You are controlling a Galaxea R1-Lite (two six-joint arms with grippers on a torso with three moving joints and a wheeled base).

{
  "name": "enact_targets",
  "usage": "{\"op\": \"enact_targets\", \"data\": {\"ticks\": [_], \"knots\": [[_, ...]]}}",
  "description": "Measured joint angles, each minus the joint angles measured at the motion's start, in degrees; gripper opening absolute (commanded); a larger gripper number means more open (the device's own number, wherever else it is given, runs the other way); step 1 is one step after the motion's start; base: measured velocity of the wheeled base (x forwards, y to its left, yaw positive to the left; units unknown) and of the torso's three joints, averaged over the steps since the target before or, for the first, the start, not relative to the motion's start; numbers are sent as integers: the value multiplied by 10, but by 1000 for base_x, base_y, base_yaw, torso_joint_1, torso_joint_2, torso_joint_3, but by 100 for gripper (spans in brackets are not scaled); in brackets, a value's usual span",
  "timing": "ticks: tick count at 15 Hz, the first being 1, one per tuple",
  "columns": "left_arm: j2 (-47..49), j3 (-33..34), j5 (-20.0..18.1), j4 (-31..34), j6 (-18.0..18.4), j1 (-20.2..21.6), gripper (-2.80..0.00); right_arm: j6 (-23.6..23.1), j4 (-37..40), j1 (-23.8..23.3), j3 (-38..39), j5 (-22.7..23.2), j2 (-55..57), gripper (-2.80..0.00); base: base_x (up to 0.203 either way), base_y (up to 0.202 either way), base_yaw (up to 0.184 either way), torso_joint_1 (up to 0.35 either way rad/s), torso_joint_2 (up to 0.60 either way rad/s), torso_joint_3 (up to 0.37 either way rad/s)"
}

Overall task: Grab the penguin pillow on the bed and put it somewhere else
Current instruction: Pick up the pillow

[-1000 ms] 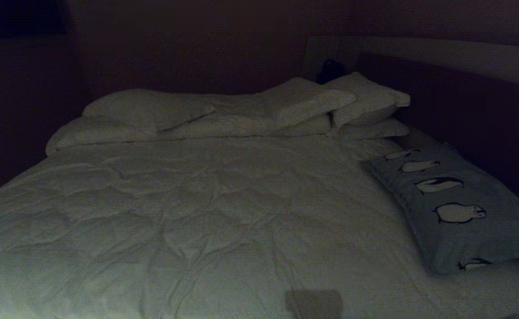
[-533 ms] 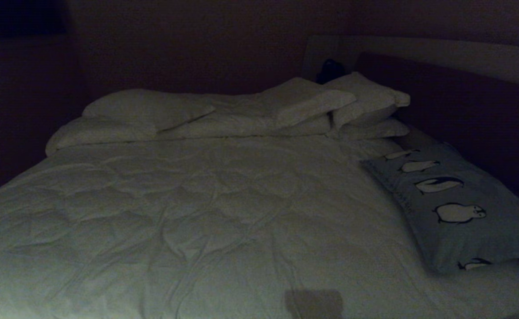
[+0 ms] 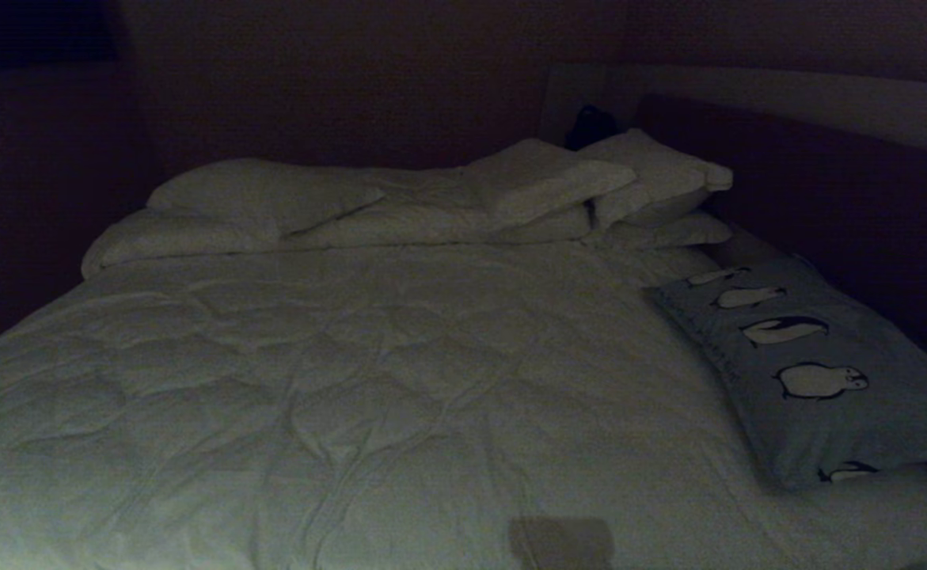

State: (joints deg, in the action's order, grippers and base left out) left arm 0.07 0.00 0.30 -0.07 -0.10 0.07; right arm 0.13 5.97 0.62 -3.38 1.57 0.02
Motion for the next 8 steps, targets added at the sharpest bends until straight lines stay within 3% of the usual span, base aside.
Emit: {"op": "enact_targets", "data": {"ticks": [8], "knots": [[0,0,0,0,0,0,-280,6,-26,0,19,-30,0,-280,0,0,0,0,0,0]]}}
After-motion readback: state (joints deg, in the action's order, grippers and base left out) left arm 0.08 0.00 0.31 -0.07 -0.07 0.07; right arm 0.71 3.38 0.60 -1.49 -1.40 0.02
